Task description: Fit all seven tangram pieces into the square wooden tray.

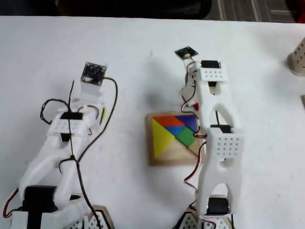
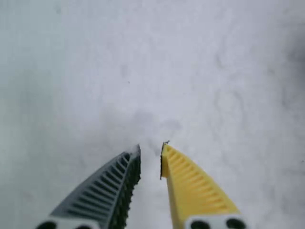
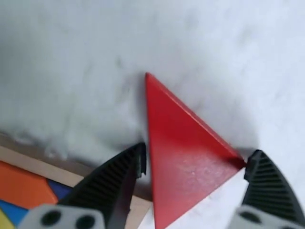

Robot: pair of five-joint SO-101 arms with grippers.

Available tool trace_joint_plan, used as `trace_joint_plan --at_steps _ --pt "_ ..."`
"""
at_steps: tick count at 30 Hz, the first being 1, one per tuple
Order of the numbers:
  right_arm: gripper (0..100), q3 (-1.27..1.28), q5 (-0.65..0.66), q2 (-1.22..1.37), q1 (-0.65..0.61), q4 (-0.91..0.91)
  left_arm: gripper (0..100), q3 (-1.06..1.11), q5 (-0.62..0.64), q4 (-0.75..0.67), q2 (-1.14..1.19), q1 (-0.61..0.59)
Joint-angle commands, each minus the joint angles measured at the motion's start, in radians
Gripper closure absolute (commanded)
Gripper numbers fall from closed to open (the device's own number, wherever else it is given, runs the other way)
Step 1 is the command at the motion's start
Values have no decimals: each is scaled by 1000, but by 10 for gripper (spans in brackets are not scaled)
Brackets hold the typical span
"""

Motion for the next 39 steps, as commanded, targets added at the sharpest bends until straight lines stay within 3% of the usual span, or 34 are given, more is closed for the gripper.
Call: trace_joint_plan --at_steps 1,5,11,20,27,39 --pt "683 -18 54 7 33 -79 891 -6 -8 -29 -15 7" --pt "703 -9 138 10 27 -54 891 -6 -8 -29 -15 7" --pt "868 -26 140 -10 21 28 891 -8 -8 -29 -15 7" --pt "652 -123 138 -35 54 200 891 -8 -8 -29 -15 5" --pt "649 -133 106 -39 93 280 891 -8 -8 -29 -15 4" --pt "649 -95 112 -4 81 91 891 -8 -8 -29 -15 4"
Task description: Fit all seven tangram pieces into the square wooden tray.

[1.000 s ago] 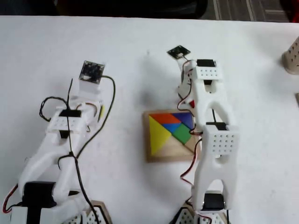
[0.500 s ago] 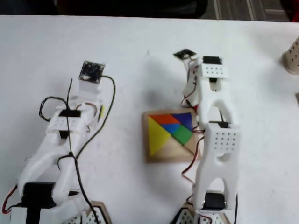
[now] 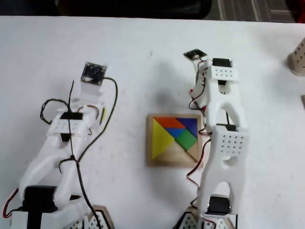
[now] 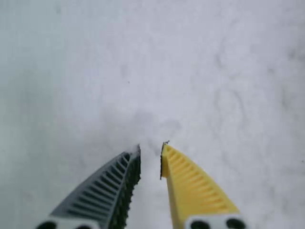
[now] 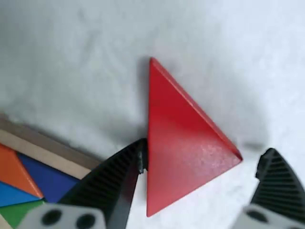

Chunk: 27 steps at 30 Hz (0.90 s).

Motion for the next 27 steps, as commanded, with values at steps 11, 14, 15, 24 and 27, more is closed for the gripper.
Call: trace_joint_plan --at_steps 11,14,15,24,27 --pt "725 -8 0 64 5 -35 891 -8 -8 -29 -15 2" --pt "786 -8 -3 50 5 -35 891 -8 -8 -29 -15 2" --pt "791 -8 -5 47 5 -33 891 -8 -8 -29 -15 2" --pt "793 -9 -9 31 2 18 891 -8 -8 -29 -15 2" --pt "793 -9 -9 -10 4 41 891 -8 -8 -29 -15 2"
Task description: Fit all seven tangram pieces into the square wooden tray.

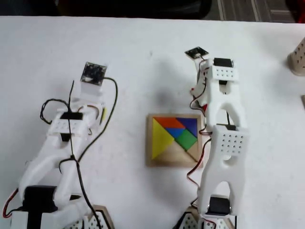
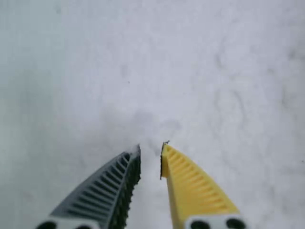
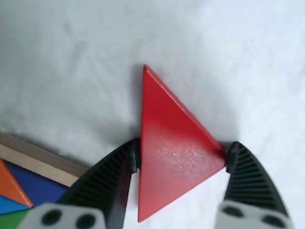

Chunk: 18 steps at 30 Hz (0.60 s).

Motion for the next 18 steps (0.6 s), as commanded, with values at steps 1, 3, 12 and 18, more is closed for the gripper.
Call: trace_joint_plan --at_steps 1,3,12,18 --pt "793 -3 -11 -71 -4 48 891 -8 -8 -29 -15 2" --pt "793 -2 -11 -105 -4 74 891 -8 -8 -29 -15 2" --pt "793 5 -11 -209 -15 223 891 -8 -8 -29 -15 2" --pt "785 11 -12 -237 -15 266 891 -9 -9 -29 -15 2"
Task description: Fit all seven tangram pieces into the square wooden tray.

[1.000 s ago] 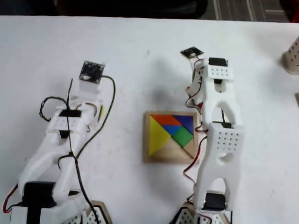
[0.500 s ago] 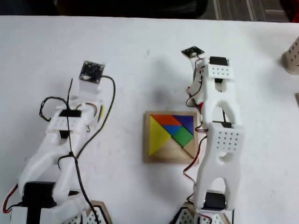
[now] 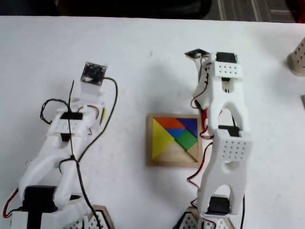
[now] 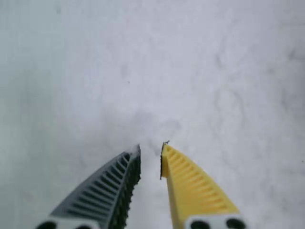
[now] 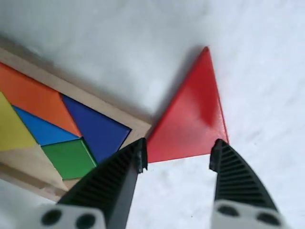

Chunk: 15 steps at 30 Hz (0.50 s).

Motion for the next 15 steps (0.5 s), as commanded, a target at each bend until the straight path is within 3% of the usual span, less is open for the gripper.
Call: trace_joint_plan --at_steps 1,6,11,15 --pt "768 15 -9 -73 -4 24 891 -9 -9 -29 -15 2" --pt "619 172 -84 -116 -38 -12 891 -8 -9 -29 -15 2" --pt "613 345 -186 -213 -12 -236 891 -8 -9 -29 -15 2" --pt "615 454 -189 -262 7 -384 891 -8 -9 -29 -15 2"
